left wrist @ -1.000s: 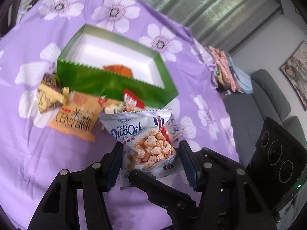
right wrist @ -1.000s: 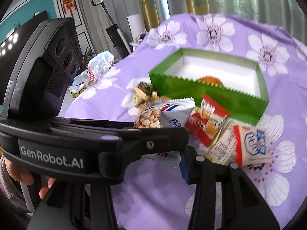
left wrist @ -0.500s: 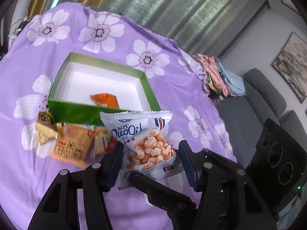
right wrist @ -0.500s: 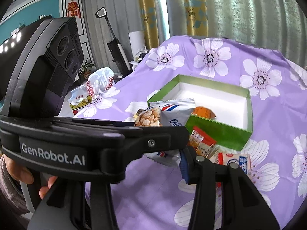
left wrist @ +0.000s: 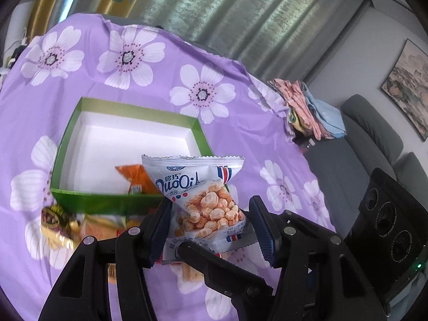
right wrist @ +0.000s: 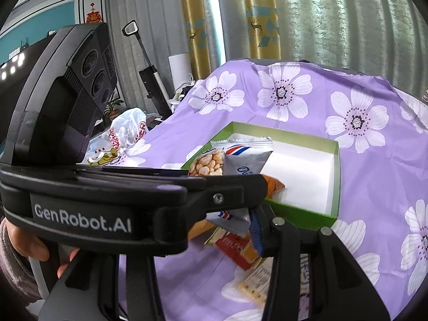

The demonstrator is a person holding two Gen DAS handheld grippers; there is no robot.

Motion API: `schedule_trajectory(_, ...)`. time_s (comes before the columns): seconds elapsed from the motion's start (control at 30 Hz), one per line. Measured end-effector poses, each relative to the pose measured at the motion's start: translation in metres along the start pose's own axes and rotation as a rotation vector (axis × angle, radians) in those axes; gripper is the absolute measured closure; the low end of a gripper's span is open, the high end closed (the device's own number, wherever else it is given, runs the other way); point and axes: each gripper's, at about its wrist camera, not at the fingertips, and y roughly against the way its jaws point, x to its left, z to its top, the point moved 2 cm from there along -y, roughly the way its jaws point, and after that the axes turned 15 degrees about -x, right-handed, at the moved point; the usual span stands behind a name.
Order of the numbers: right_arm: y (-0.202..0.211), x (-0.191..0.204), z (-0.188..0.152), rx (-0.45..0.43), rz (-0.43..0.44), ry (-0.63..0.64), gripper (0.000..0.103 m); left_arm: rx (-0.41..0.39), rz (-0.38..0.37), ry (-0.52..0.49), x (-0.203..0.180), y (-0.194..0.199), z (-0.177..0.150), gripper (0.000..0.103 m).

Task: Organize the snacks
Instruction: 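Carry the peanut bag into the green box and open the right gripper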

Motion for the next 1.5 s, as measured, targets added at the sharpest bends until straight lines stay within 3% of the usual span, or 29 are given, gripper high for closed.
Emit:
schedule_trajectory(0.47,-0.048,-0.049,0.014,-0.002,-0.022,-0.031,0.058,0.025,0.014,-0.006,0.021,-0.061,0.028,0.045)
schedule_trajectory(1.07,-0.1,-0.072,-0.004,0.114,-0.019,-0.065,0.055,0.087,0.109,0.062,0.06,-0.106,0.023,0.044)
schedule_trajectory(1.13,-0.102,-0.074,-0.005,0.117,-0.034,-0.068,0.047,0.088,0.127,0.06,0.063,-0.107,0.023,0.03)
schedule_trajectory(1.2,-0.1,-0.076,-0.005,0.11,-0.056,-0.07,0.03,0.085,0.146,0.05,0.064,-0.105,0.023,0.021)
schedule_trajectory(1.27,-0.096,-0.078,-0.005,0.096,-0.065,-0.076,0.029,0.087,0.157,0.041,0.065,-0.103,0.023,0.02)
schedule_trajectory(1.33,-0.092,-0.08,-0.004,0.088,-0.069,-0.085,0.028,0.085,0.175,0.034,0.065,-0.099,0.024,0.011)
schedule_trajectory(1.5,-0.082,-0.082,-0.002,0.077,-0.089,-0.086,0.022,0.062,0.189,0.018,0.061,-0.085,0.027,0.007)
